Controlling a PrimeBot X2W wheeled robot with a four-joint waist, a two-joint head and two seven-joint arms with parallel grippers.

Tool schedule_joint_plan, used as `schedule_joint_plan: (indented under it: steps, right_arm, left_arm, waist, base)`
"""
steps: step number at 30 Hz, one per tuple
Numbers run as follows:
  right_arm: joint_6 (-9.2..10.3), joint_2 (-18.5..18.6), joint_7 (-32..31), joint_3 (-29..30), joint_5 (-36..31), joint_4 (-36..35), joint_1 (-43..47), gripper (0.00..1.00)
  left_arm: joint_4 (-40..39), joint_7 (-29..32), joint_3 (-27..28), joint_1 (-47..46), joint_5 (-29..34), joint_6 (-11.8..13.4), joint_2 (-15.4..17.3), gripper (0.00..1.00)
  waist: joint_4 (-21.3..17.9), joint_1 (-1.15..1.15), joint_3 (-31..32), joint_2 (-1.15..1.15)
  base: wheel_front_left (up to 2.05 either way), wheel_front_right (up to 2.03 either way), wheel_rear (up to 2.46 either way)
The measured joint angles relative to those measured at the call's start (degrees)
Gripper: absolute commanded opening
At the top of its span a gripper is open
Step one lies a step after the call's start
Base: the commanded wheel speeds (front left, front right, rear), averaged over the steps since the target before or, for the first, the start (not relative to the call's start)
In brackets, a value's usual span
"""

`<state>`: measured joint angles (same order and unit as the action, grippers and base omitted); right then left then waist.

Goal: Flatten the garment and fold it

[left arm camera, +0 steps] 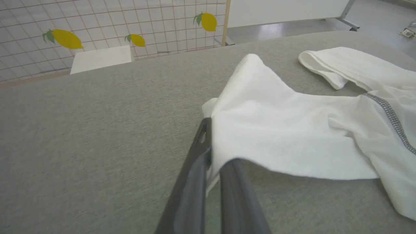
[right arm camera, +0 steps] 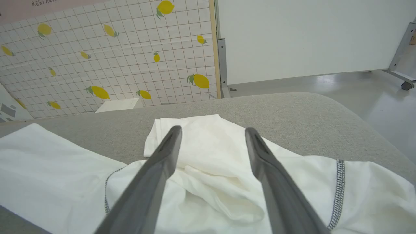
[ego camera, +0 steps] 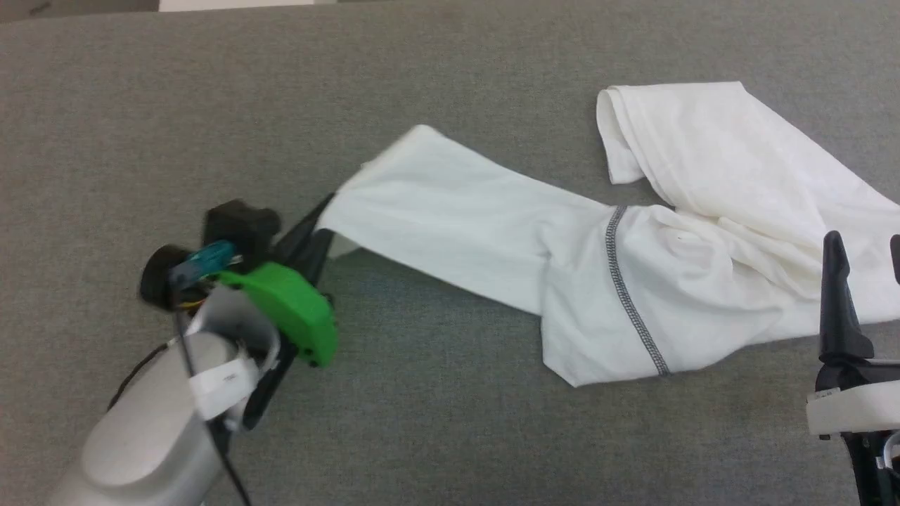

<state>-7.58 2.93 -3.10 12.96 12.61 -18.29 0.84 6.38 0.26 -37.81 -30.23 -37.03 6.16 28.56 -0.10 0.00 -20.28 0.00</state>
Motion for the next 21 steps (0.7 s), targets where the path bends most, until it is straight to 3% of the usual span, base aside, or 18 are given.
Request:
schedule_joint_plan:
  steps: [9,13,17,18,19,21]
  right_arm:
    - [0.00,0.0,-1.4,0.2,0.0,-0.7,1.3,1.00]
    - [0.00,0.0,-2.0,0.6,0.0,-0.7,2.1,1.00]
    - [0.00,0.0,-2.4,0.6,0.0,-0.7,2.1,1.00]
    - [0.00,0.0,-2.4,0.5,0.0,-0.7,2.1,1.00]
    - [0.00,0.0,-2.5,0.3,0.0,-0.6,2.1,1.00]
    - [0.00,0.0,-2.8,0.1,0.0,-0.4,2.1,1.00]
  left_arm:
    - [-15.2,-7.9,19.6,25.1,-11.8,14.6,8.9,0.00]
    - [-17.0,-10.8,26.1,34.1,-15.2,17.9,9.7,0.00]
    - [-14.6,-10.6,27.5,40.1,-16.0,19.3,10.9,0.00]
    - [-13.8,-10.1,27.0,40.7,-16.0,19.4,10.9,0.22]
    - [-13.1,-9.9,26.2,40.8,-16.0,19.4,10.8,0.99]
    - [-13.0,-9.9,25.4,40.5,-16.2,19.1,9.5,1.00]
  waist:
    - [4.3,0.00,3.4,0.00]
    - [5.4,0.00,4.0,0.00]
    - [5.9,0.00,4.3,0.00]
    - [5.9,0.00,4.3,0.00]
    - [5.9,0.00,4.4,0.00]
    - [6.0,0.00,4.5,0.00]
  base:
    - [0.00,0.00,0.00]
    - [0.00,0.00,0.00]
    - [0.00,0.00,0.00]
    - [0.00,0.00,0.00]
    - [0.00,0.00,0.00]
    - [0.00,0.00,0.00]
